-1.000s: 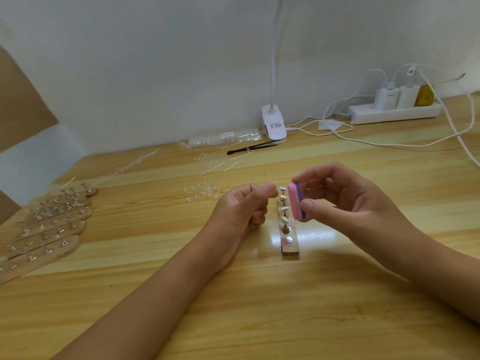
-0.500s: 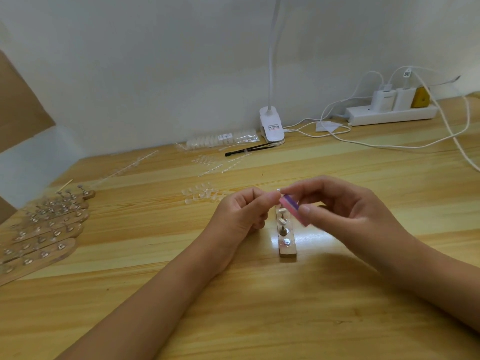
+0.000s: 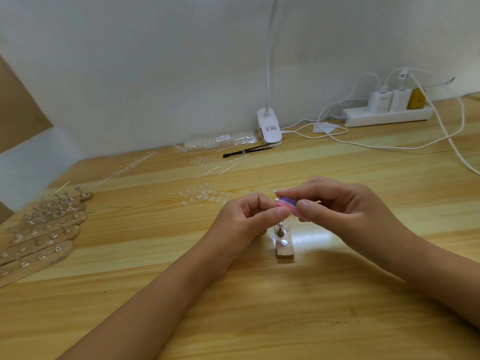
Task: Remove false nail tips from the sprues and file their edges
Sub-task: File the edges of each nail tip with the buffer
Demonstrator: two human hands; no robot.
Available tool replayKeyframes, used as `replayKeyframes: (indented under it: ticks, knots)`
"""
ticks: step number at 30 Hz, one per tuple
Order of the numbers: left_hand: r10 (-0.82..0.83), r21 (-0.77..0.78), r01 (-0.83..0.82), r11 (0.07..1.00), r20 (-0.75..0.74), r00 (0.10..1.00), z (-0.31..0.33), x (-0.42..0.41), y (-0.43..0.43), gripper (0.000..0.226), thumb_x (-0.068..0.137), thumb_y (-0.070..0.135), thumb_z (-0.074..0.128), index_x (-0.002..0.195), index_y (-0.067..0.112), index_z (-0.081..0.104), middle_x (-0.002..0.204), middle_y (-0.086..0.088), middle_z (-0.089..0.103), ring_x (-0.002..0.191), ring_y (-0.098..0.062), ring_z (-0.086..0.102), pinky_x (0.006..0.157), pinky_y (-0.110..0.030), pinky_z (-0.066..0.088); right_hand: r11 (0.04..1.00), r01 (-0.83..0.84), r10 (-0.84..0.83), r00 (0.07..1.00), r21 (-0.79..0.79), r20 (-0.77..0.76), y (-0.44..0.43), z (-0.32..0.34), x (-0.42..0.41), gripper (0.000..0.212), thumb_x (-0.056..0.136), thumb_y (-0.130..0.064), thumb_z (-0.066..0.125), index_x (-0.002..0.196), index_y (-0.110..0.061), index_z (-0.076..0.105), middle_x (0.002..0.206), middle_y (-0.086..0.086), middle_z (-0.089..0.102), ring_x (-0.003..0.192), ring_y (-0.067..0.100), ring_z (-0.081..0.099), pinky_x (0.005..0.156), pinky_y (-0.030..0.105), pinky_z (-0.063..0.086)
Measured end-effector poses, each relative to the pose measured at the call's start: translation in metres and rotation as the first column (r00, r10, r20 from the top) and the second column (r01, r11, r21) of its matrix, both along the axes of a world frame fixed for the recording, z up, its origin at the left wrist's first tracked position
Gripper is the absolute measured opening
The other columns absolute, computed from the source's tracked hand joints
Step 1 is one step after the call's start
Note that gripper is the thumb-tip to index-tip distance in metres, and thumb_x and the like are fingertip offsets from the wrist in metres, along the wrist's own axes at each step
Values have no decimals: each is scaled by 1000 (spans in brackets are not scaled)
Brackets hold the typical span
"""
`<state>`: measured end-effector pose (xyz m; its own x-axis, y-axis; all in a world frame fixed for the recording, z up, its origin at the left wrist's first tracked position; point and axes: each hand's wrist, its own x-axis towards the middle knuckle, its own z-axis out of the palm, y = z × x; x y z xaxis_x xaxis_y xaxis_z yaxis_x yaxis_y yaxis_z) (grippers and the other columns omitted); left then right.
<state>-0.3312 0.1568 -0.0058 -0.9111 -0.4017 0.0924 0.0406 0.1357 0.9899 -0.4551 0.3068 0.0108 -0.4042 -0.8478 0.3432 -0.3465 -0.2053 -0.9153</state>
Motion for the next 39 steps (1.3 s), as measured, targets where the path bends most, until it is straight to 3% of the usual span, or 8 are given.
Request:
replayKeyframes:
  ticks: [5,10,16,20,24,28,32,39]
  knots:
    - [48,77,-48,996,-11,999,1,-1,-1,20,64,47,75,63,28,69,57,12,50,51,-4,41,54,-13,38,1000,-8,8,1000,-7,11,1,0,-2,23,88,-7,63,104,-16,76,86,-6,71,78,2,64,73,15,49]
    - [149,296,-130,946,-44,988,0,-4,-9,19,74,38,73,66,21,74,54,11,39,49,-5,35,50,-15,35,992,-115,113,993,56,24,0,-8,4,19,84,-10,68,99,-17,77,92,2,72,86,11,69,76,17,51]
    - [92,171,-88,981,-16,996,-1,-6,-5,26,64,52,73,65,26,73,55,13,42,50,-5,36,51,-14,35,994,22,-10,994,-109,109,-2,-6,-1,43,67,-31,74,108,-23,66,94,6,66,89,18,68,82,36,59]
    - [63,89,-62,994,-6,998,-3,-5,-6,24,64,51,74,65,28,71,56,13,48,52,-4,40,54,-13,38,985,5,-11,999,-174,-31,-4,-9,-2,34,74,-31,73,104,-19,63,95,4,64,92,20,65,80,28,58]
    - [59,110,-58,992,-7,998,-4,-5,-7,22,65,50,73,63,28,72,57,12,46,52,-4,39,54,-14,38,996,37,-44,995,-83,-88,-8,-13,-6,34,72,-40,70,100,-22,65,94,-6,66,91,15,64,81,29,58]
    - [85,145,-83,986,-8,996,-4,-5,-10,26,65,51,74,70,26,75,57,13,43,52,-5,37,54,-14,36,989,121,-124,992,-79,-28,-7,-12,-16,33,72,-36,71,101,-22,64,93,-4,66,90,10,64,82,30,58]
    - [84,101,-83,991,-2,996,-4,-5,-8,24,63,51,76,66,27,73,57,12,48,52,-4,41,56,-15,39,976,12,-11,1000,-219,9,-5,-11,-6,24,83,-31,76,103,-22,66,98,4,66,91,21,64,80,25,56]
    - [59,91,-57,994,-11,998,-6,-4,-8,23,67,52,75,68,29,74,59,12,48,55,-5,40,62,-18,38,996,78,-79,996,-40,-45,-8,-14,-14,35,71,-37,70,102,-23,65,90,-13,66,90,9,63,84,29,58]
